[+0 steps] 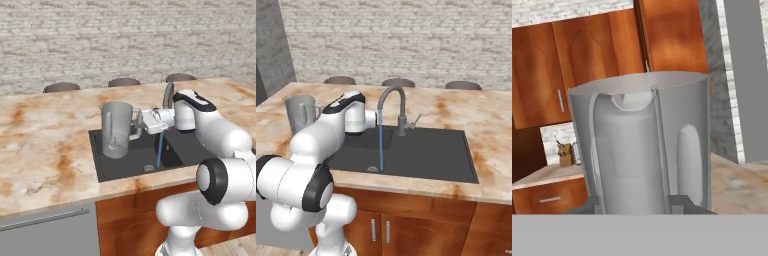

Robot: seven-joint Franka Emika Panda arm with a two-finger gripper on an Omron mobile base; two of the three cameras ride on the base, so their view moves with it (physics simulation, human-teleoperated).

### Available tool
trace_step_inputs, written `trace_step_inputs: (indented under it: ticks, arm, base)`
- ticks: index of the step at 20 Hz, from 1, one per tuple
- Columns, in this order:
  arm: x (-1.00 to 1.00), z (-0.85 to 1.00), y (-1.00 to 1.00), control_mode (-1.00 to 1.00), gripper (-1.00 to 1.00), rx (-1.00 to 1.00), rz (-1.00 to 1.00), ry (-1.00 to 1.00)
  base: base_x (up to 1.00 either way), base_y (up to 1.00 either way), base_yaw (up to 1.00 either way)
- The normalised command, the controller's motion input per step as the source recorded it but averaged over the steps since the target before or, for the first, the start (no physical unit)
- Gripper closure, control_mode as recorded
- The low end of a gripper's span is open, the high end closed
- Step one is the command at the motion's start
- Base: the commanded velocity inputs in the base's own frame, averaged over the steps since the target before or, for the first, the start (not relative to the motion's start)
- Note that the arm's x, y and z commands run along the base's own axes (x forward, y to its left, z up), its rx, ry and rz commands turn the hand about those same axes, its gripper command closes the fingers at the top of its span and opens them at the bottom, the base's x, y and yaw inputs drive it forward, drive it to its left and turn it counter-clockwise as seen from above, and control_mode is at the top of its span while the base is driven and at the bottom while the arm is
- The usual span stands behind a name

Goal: Turn on the sink faucet and place the jug under the water for a few seconds to fill it up.

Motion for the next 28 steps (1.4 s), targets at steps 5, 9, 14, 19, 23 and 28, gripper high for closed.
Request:
trace_step_inputs:
  ticks: [5, 9, 14, 19, 23, 28]
  arm:
    - [0.00, 0.00, 0.00, 1.00, 1.00, 0.00, 0.00, 0.00]
    - [0.00, 0.00, 0.00, 1.00, 1.00, 0.00, 0.00, 0.00]
    - [0.06, 0.00, 0.06, -1.00, 1.00, 0.00, -0.01, 0.00]
    - [0.26, 0.00, 0.15, -1.00, 1.00, 0.00, -0.15, 0.00]
    - [0.15, 0.07, -0.01, -1.00, 1.00, 0.00, -0.34, 0.00]
    - [0.00, 0.31, -0.07, -1.00, 1.00, 0.00, -0.36, 0.00]
  base:
    - [0.17, 0.52, -0.03]
    - [0.15, 0.53, -0.04]
    - [0.15, 0.40, -0.04]
    - [0.00, 0.00, 0.00]
    - [0.00, 0.00, 0.00]
    - [0.00, 0.00, 0.00]
